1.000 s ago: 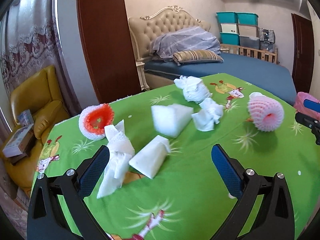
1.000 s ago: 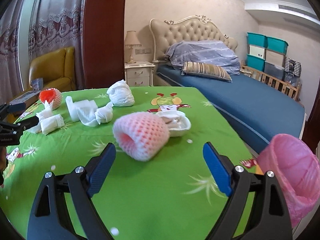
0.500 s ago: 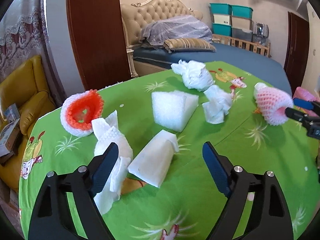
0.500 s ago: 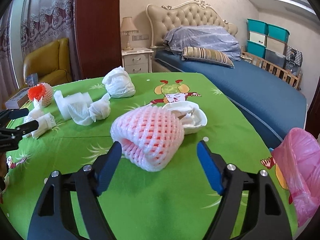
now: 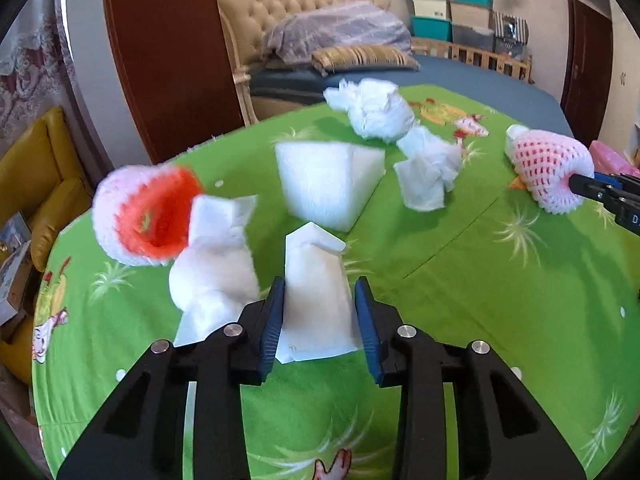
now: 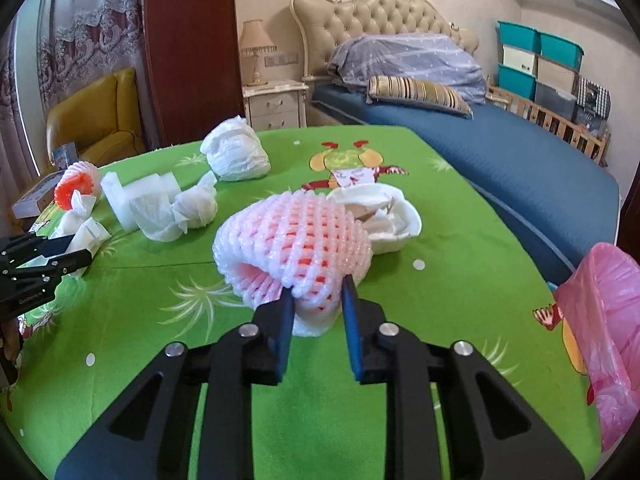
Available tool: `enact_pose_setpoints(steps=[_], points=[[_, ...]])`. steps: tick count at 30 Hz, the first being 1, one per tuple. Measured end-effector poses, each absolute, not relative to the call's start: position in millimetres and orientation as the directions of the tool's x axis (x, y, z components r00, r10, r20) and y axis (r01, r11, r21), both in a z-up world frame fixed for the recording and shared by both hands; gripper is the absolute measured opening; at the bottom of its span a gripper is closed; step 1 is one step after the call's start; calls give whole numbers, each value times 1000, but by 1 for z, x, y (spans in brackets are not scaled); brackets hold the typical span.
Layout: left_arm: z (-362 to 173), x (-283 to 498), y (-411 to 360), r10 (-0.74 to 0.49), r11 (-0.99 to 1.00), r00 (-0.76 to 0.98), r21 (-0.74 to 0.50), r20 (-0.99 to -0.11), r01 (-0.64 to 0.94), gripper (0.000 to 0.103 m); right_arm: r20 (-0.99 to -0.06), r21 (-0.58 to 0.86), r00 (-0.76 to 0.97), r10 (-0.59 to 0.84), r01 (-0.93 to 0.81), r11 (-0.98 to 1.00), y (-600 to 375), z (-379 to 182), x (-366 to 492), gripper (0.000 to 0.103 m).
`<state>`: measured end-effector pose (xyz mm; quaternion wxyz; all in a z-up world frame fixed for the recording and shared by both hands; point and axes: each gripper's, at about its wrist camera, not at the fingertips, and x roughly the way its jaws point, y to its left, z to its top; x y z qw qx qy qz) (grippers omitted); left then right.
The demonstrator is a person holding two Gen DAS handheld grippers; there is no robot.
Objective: Collect trash
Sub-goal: 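Grasp the white tissue with the left tool while the right tool grasps the pink foam net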
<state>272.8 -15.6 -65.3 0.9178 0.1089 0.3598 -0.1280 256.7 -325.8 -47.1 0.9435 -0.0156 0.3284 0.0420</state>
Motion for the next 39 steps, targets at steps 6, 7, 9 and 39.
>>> enact_pose_setpoints(steps=[6, 7, 9, 39], points=[[-50, 240, -15, -216, 946, 739, 50, -639, 320, 32, -587, -56, 808, 54, -107, 993, -316, -40, 246, 21], [-48, 235, -17, -222, 947, 745, 44, -630, 319, 32, -588, -52, 807, 55, -106, 993, -317, -40, 246, 21], [-45, 226, -20, -216, 950, 759, 48, -614, 309, 32, -592, -38, 804, 58, -100, 994, -320, -41, 247, 21], [-36, 193, -26, -79, 992, 878, 46, -472, 114, 33, -517, -54, 851, 95, -144, 988, -300, -29, 198, 21]])
